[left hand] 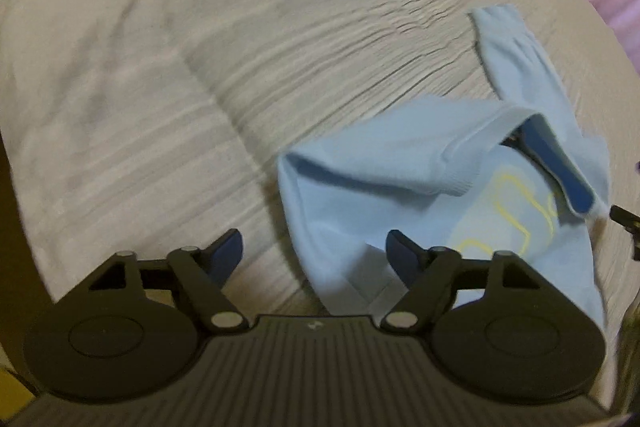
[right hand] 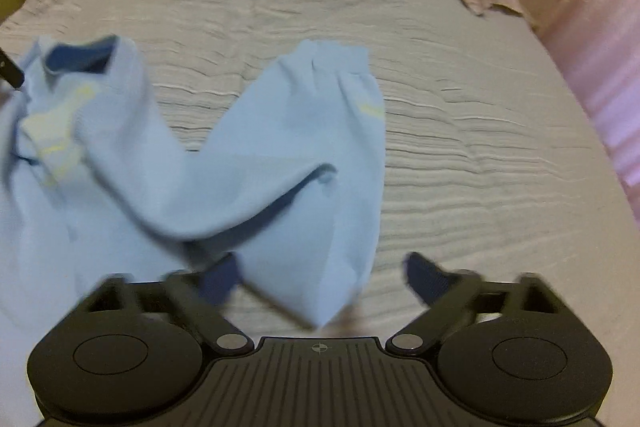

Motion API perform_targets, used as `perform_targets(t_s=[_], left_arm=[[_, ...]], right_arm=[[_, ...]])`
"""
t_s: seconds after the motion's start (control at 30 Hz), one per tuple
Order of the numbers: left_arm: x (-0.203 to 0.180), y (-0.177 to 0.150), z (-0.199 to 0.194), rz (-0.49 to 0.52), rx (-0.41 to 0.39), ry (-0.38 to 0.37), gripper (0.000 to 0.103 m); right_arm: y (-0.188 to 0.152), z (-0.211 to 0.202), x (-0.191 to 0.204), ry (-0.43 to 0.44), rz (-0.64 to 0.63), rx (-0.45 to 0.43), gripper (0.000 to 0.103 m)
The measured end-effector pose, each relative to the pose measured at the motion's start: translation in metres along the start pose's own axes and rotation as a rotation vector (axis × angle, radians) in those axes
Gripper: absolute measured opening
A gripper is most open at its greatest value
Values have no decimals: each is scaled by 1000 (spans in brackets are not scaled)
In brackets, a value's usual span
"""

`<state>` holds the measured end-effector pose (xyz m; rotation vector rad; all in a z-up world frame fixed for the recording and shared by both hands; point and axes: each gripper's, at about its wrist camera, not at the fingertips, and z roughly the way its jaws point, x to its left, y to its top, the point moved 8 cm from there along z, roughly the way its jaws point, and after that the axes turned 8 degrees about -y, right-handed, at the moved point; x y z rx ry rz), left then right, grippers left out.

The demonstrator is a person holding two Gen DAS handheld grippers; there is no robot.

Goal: Fold clothes
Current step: 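Grasp the sweatshirt hem with both grippers and lift it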

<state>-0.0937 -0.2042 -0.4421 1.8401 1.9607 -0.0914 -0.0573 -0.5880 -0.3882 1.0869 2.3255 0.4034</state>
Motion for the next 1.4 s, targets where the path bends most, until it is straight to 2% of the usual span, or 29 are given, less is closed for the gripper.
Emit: perform_targets(t_s=[0.1,0.13,0.17,0.2,0.23,0.27,0.33,0.4,0.5,0.63,0.8,0.9,1.0,1.1,1.23,1.4], left_arm=[[5,-5,12,-117,-12,-73,72],[6,-5,13,-149,-19,-101,69],[6,-4,15,-176,-26,-131,54],[6,-4,17,-196,-24,-153,40],[8,-4,20,-205,-10,-148,21],[11,-3,21,-208,-2,-133,13],[13,0,14,-199,-9,-134,6],[9,10,-4,-147,-52,-135,5],[-12,36,-44,24,-122,-161,4],[-53,73,-99,293,-205,-225,5],[-115,117,-183,615,-364,-316,5],[-143,145,-234,708,-473,-389,5],[-162,163,-284,800,-560,-463,5],[-176,159,-328,908,-636,-481,5],[-158,145,-357,945,-670,-497,5],[-136,128,-395,991,-713,-516,6]], right_arm=[[7,26,-5,69,74,-3,81],[8,31,-5,104,131,12,56],[8,36,-5,144,194,37,16],[7,36,-6,161,245,51,4],[6,34,-7,160,285,57,3],[4,29,-9,148,321,54,3],[2,9,-17,108,394,29,2],[1,-23,-28,68,483,-22,2],[0,-83,-42,-29,586,-99,2],[-2,-170,-62,-215,706,-192,1],[-3,-303,-80,-480,878,-349,1],[4,-383,-79,-610,944,-458,1],[17,-448,-63,-698,953,-541,1],[31,-494,-35,-757,920,-574,1],[37,-534,13,-797,926,-628,1],[41,-567,77,-821,946,-627,1]])
